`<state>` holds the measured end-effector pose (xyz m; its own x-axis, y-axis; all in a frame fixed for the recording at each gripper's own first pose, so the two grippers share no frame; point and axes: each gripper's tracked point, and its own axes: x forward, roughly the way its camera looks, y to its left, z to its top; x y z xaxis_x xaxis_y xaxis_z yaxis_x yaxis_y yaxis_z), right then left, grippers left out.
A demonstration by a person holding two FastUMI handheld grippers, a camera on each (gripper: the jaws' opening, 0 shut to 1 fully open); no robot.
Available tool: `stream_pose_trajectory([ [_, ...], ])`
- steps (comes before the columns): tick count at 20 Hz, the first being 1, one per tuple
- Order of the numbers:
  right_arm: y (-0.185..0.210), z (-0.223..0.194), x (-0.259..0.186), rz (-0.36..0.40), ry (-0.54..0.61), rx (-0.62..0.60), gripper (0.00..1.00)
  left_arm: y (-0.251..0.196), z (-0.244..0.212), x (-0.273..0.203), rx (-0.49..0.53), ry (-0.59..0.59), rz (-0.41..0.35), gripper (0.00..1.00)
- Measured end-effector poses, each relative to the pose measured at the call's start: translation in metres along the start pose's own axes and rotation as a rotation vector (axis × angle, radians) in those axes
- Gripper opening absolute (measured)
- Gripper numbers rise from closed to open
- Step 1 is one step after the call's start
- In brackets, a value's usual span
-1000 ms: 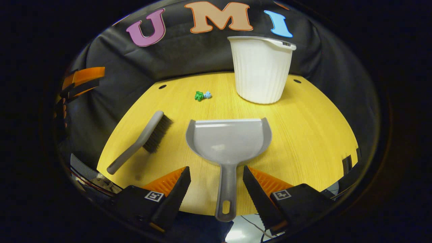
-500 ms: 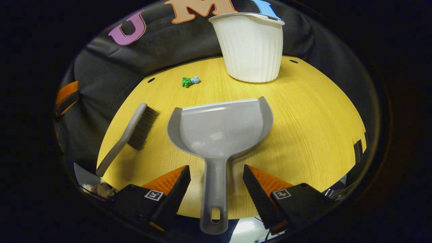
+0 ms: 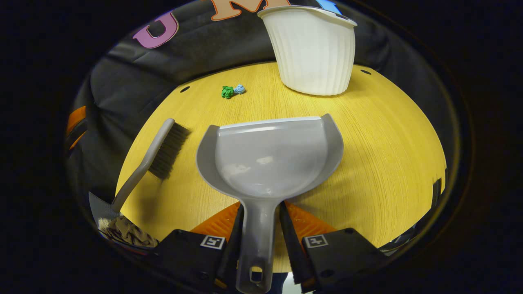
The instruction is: Pick up the small broom and dustpan from the desktop, sweep the trash into the dustpan with the broom, and then empty the trash into the garbage bin.
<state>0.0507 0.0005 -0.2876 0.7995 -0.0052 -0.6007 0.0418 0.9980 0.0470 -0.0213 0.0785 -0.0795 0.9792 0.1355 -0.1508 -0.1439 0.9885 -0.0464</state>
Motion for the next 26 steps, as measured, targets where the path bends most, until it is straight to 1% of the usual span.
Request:
stream_pose_trajectory([
  [2, 0.001, 0.000, 0.001, 0.006, 0.015, 0.004, 0.46, 0.001, -0.001, -0.002, -0.008, 0.003, 0.010, 0.94],
  [4, -0.002, 0.000, 0.001, 0.004, 0.021, 0.006, 0.38, 0.001, -0.005, -0.002, 0.004, 0.011, 0.023, 0.94],
  [5, -0.003, 0.000, 0.001, 0.004, 0.024, 0.008, 0.36, 0.001, -0.007, -0.002, 0.011, 0.016, 0.026, 0.94],
  [6, -0.003, 0.000, 0.001, 0.003, 0.027, 0.010, 0.40, -0.001, -0.010, -0.002, 0.015, 0.024, 0.024, 0.94],
  [7, -0.002, 0.001, 0.001, 0.005, 0.025, 0.012, 0.36, -0.004, -0.015, 0.000, 0.019, 0.038, 0.022, 0.94],
  [8, -0.002, -0.001, 0.001, 0.010, 0.032, 0.011, 0.37, -0.008, -0.021, 0.002, 0.026, 0.058, 0.022, 0.94],
  [9, -0.002, 0.000, 0.000, 0.012, 0.035, 0.013, 0.40, -0.010, -0.027, 0.003, 0.036, 0.084, 0.024, 0.94],
  [10, -0.003, 0.000, 0.001, 0.012, 0.037, 0.015, 0.36, -0.011, -0.037, 0.005, 0.051, 0.121, 0.026, 0.94],
  [11, -0.003, -0.001, 0.001, 0.012, 0.046, 0.013, 0.35, -0.012, -0.046, 0.006, 0.061, 0.153, 0.028, 0.94],
  [12, -0.003, -0.001, 0.001, 0.009, 0.048, 0.014, 0.39, -0.012, -0.056, 0.006, 0.071, 0.191, 0.032, 0.94],
  [13, -0.004, -0.001, 0.000, 0.007, 0.055, 0.009, 0.39, -0.014, -0.063, 0.008, 0.077, 0.218, 0.035, 0.93],
  [14, -0.004, -0.001, 0.000, 0.004, 0.060, 0.006, 0.39, -0.016, -0.073, 0.012, 0.082, 0.241, 0.034, 0.95],
  [15, -0.004, -0.002, 0.000, 0.003, 0.070, 0.002, 0.37, -0.018, -0.085, 0.016, 0.091, 0.280, 0.036, 0.92],
  [17, -0.004, -0.002, 0.000, 0.004, 0.079, 0.004, 0.37, -0.022, -0.111, 0.022, 0.107, 0.375, 0.036, 0.91],
  [20, -0.005, -0.001, 0.001, 0.012, 0.086, 0.009, 0.37, -0.034, -0.150, 0.023, 0.087, 0.527, 0.002, 0.86],
  [22, -0.006, 0.000, 0.001, 0.017, 0.094, 0.011, 0.37, -0.038, -0.167, 0.024, 0.073, 0.593, -0.009, 0.84],
  [24, -0.006, 0.001, 0.003, 0.023, 0.100, 0.012, 0.37, -0.039, -0.180, 0.027, 0.079, 0.645, -0.014, 0.81],
  [26, -0.007, 0.001, 0.003, 0.027, 0.105, 0.010, 0.37, -0.038, -0.191, 0.029, 0.096, 0.693, -0.013, 0.75],
])
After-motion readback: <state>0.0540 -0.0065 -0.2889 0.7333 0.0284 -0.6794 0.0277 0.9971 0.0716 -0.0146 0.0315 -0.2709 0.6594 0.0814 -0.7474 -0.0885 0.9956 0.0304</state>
